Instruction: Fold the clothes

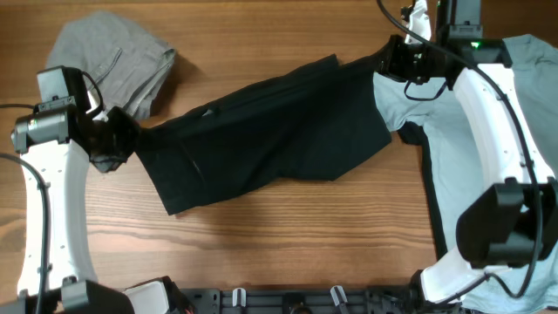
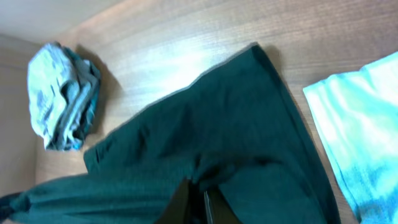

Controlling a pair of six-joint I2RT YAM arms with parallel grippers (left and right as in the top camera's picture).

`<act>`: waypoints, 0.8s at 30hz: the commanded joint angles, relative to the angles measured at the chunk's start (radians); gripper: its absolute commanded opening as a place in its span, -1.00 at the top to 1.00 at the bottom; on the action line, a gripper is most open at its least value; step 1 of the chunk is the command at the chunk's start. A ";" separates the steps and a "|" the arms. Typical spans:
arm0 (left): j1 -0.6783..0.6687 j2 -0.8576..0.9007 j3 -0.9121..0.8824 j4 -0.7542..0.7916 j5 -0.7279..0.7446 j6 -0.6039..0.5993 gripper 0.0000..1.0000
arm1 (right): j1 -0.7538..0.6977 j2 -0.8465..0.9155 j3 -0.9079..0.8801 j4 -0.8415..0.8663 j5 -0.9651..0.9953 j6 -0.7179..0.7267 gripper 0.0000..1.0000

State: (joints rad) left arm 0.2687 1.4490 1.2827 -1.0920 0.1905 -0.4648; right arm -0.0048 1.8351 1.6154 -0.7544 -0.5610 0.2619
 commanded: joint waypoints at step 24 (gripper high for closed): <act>-0.208 0.117 -0.004 -0.068 -0.027 0.279 -0.05 | 0.064 0.050 -0.266 -0.161 0.411 -0.025 0.92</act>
State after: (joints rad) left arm 0.1051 1.5604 1.2819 -1.1629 0.1482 -0.2104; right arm 0.0826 1.8988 1.3502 -0.8608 -0.3305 0.0658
